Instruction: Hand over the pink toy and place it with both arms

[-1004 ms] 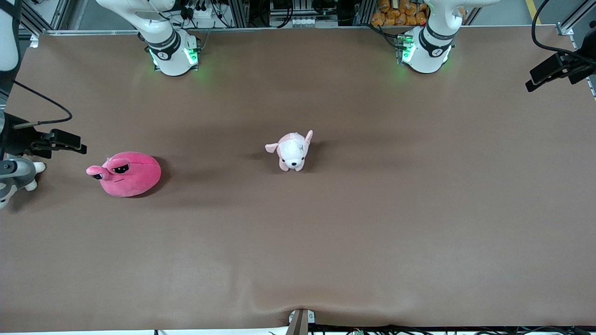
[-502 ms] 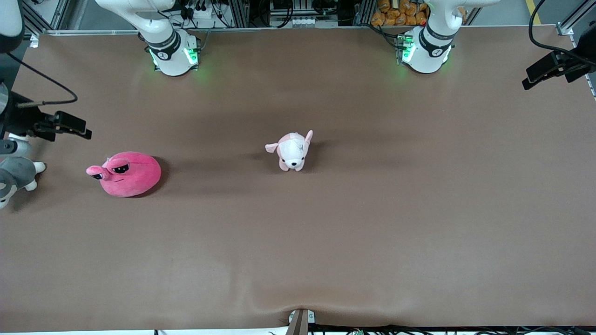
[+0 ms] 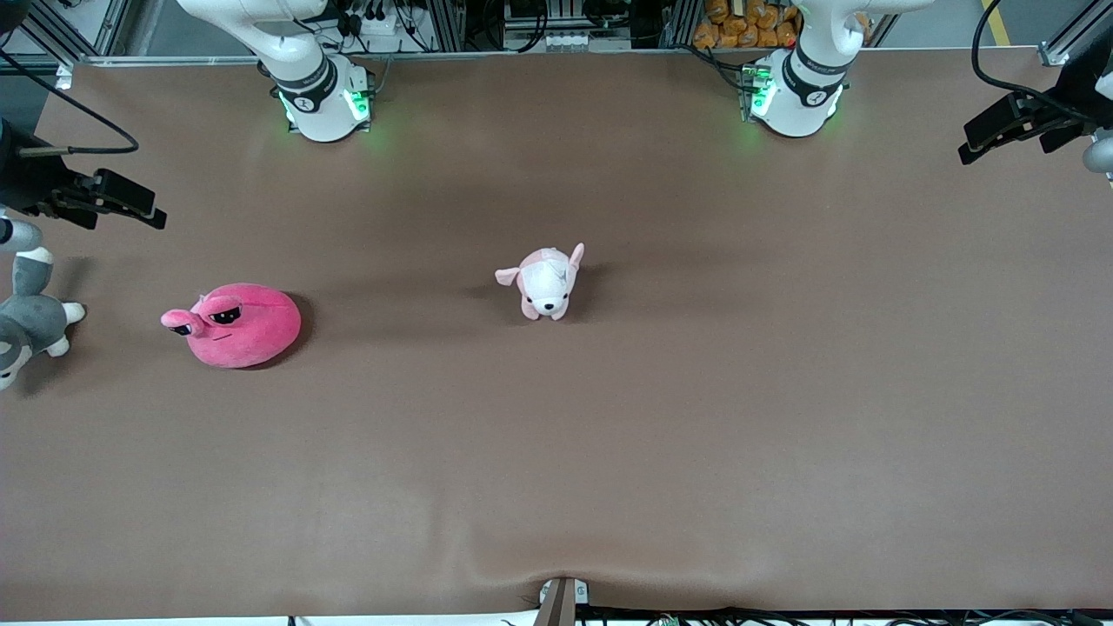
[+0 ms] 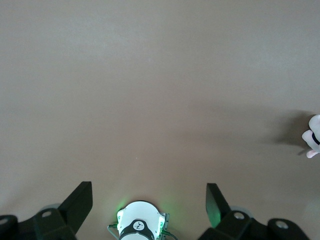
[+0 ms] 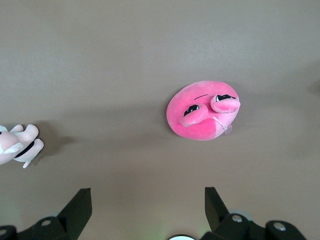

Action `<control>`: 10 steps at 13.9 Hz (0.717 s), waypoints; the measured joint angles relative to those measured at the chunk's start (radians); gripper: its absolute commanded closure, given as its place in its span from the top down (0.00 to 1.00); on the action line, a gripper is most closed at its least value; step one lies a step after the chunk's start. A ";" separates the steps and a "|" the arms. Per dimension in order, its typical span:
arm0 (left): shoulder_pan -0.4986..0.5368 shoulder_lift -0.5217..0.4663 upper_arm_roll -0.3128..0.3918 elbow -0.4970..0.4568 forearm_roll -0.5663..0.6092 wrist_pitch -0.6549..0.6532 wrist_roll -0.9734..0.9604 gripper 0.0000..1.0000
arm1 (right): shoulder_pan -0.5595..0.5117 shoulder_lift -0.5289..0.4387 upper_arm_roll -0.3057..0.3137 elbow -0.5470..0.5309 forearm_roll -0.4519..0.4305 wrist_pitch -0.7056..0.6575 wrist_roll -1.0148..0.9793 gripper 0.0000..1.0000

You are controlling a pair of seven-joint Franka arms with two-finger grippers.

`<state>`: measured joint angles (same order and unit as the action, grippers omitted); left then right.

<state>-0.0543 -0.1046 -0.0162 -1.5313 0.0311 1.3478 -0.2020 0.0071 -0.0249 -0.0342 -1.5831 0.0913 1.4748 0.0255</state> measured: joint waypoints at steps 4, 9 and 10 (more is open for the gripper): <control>0.000 0.000 -0.005 0.000 0.000 0.000 0.000 1.00 | 0.000 -0.025 -0.001 -0.002 0.000 -0.014 -0.029 1.00; 0.000 0.000 -0.007 0.000 0.000 0.000 0.000 1.00 | 0.000 -0.027 -0.006 -0.008 -0.004 -0.014 -0.074 1.00; 0.000 0.000 -0.007 0.001 0.000 0.000 0.000 1.00 | 0.000 -0.027 -0.009 -0.008 -0.005 -0.014 -0.080 1.00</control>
<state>-0.0542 -0.1046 -0.0233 -1.5306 0.0311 1.3478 -0.2020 0.0070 -0.0516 -0.0431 -1.5911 0.0867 1.4604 -0.0545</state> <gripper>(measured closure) 0.000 0.000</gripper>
